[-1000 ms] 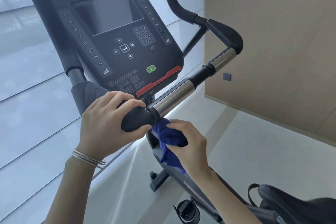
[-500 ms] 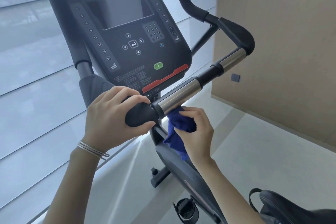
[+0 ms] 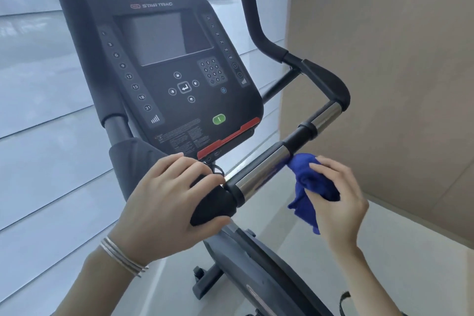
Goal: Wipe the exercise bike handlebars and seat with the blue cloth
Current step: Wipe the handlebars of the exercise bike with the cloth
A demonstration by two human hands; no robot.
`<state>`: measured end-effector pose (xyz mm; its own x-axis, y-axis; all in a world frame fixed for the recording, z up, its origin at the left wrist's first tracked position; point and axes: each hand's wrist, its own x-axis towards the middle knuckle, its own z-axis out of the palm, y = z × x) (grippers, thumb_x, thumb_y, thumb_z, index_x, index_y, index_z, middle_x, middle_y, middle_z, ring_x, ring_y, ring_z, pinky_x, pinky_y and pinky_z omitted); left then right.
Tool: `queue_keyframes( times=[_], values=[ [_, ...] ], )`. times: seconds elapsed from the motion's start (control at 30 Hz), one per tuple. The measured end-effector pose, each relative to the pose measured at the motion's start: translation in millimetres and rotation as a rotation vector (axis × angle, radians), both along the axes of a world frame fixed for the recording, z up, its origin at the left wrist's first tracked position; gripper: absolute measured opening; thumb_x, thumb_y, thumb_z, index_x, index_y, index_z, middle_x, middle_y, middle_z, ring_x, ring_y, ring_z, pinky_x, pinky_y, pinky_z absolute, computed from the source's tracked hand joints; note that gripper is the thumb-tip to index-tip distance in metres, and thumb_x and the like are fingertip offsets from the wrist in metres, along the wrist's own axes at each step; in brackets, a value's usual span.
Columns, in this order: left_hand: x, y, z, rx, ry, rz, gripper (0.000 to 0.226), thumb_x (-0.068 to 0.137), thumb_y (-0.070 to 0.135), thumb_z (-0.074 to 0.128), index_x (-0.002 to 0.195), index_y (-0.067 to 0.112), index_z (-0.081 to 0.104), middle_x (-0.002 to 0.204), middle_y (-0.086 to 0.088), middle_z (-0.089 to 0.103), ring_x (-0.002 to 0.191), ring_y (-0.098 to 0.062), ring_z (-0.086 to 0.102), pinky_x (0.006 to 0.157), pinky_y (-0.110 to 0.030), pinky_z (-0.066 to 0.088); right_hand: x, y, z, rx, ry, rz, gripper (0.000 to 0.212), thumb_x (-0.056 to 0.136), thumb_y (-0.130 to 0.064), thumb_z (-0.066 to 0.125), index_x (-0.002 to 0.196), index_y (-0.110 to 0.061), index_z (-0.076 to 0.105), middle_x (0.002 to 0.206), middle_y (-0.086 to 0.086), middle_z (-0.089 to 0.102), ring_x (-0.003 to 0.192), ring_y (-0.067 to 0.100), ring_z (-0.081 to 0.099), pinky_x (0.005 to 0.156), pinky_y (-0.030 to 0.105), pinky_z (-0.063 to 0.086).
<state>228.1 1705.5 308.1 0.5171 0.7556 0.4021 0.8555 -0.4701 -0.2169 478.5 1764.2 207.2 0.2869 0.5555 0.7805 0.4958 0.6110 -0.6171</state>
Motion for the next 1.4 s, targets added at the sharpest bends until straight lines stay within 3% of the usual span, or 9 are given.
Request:
queue_keyframes(
  times=[0.1, 0.23, 0.4, 0.57, 0.73, 1.0, 1.13, 1.27, 1.4],
  values=[
    [-10, 9, 8, -0.059, 0.008, -0.104, 0.046, 0.083, 0.063, 0.043, 0.103, 0.028, 0.064, 0.092, 0.01, 0.065, 0.086, -0.018, 0.062, 0.09, -0.037, 0.049, -2, -5, 26, 0.048, -0.128, 0.085, 0.025, 0.073, -0.007, 0.068, 0.099, -0.005, 0.068, 0.108, 0.005, 0.064, 0.103, 0.011, 0.06, 0.09, 0.016, 0.044],
    [-31, 25, 15, -0.109, 0.023, -0.245, 0.048, 0.083, 0.064, 0.039, 0.106, 0.03, 0.063, 0.088, 0.013, 0.065, 0.078, -0.016, 0.062, 0.082, -0.033, 0.051, -24, -3, 55, -0.052, -0.356, 0.178, 0.029, 0.079, -0.011, 0.064, 0.107, -0.005, 0.067, 0.113, 0.002, 0.063, 0.106, 0.008, 0.058, 0.093, 0.014, 0.043],
    [-42, 37, 18, -0.121, 0.053, -0.377, 0.052, 0.08, 0.065, 0.035, 0.098, 0.025, 0.063, 0.078, 0.009, 0.061, 0.069, -0.018, 0.058, 0.07, -0.034, 0.05, -48, -14, 62, -0.207, -0.36, 0.04, 0.039, 0.08, 0.007, 0.065, 0.114, -0.012, 0.064, 0.12, -0.008, 0.059, 0.114, 0.005, 0.054, 0.098, 0.012, 0.038],
    [-43, 38, 14, -0.104, 0.081, -0.461, 0.046, 0.077, 0.062, 0.036, 0.072, 0.021, 0.055, 0.062, 0.005, 0.051, 0.054, -0.018, 0.047, 0.054, -0.03, 0.04, -69, -32, 71, -0.401, -0.398, -0.07, 0.047, 0.084, -0.011, 0.067, 0.125, -0.032, 0.055, 0.13, -0.017, 0.051, 0.122, 0.004, 0.047, 0.103, 0.015, 0.033],
    [-46, 40, 13, -0.1, -0.005, -0.499, 0.045, 0.083, 0.06, 0.033, 0.078, 0.017, 0.046, 0.074, 0.0, 0.055, 0.065, -0.021, 0.045, 0.063, -0.033, 0.033, -73, -52, 80, -0.507, -0.378, -0.089, 0.062, 0.089, -0.001, 0.056, 0.121, -0.053, 0.046, 0.131, -0.032, 0.045, 0.123, -0.007, 0.042, 0.099, 0.004, 0.029],
    [-53, 44, 11, -0.117, 0.005, -0.571, 0.05, 0.085, 0.062, 0.032, 0.096, 0.016, 0.048, 0.093, -0.001, 0.058, 0.085, -0.023, 0.052, 0.071, -0.032, 0.026, -78, -59, 97, -0.606, -0.469, -0.106, 0.044, 0.091, 0.0, 0.052, 0.125, -0.027, 0.056, 0.132, -0.019, 0.05, 0.123, -0.009, 0.042, 0.1, 0.005, 0.031],
    [-72, 66, 19, -0.126, 0.032, -0.685, 0.063, 0.081, 0.069, 0.021, 0.111, 0.023, 0.053, 0.097, 0.005, 0.061, 0.09, -0.02, 0.056, 0.077, -0.031, 0.039, -86, -67, 109, -0.666, -0.59, -0.113, 0.046, 0.089, 0.007, 0.049, 0.12, -0.026, 0.061, 0.131, -0.015, 0.054, 0.122, 0.004, 0.046, 0.103, 0.019, 0.035],
    [-92, 99, 38, -0.052, 0.085, -0.718, 0.075, 0.077, 0.069, 0.003, 0.091, 0.024, 0.061, 0.08, 0.005, 0.06, 0.075, -0.018, 0.053, 0.069, -0.032, 0.038, -97, -66, 121, -0.72, -0.724, -0.076, 0.05, 0.083, 0.009, 0.045, 0.114, -0.025, 0.064, 0.126, -0.017, 0.057, 0.117, 0.012, 0.044, 0.1, 0.018, 0.035],
    [-101, 116, 44, -0.12, 0.114, -0.789, 0.067, 0.082, 0.069, 0.011, 0.08, 0.019, 0.055, 0.076, 0.003, 0.056, 0.074, -0.021, 0.053, 0.069, -0.034, 0.037, -101, -41, 130, -0.816, -0.82, -0.163, 0.049, 0.086, 0.011, 0.043, 0.114, -0.022, 0.065, 0.124, -0.015, 0.056, 0.113, 0.019, 0.045, 0.1, 0.028, 0.037]
  ],
)
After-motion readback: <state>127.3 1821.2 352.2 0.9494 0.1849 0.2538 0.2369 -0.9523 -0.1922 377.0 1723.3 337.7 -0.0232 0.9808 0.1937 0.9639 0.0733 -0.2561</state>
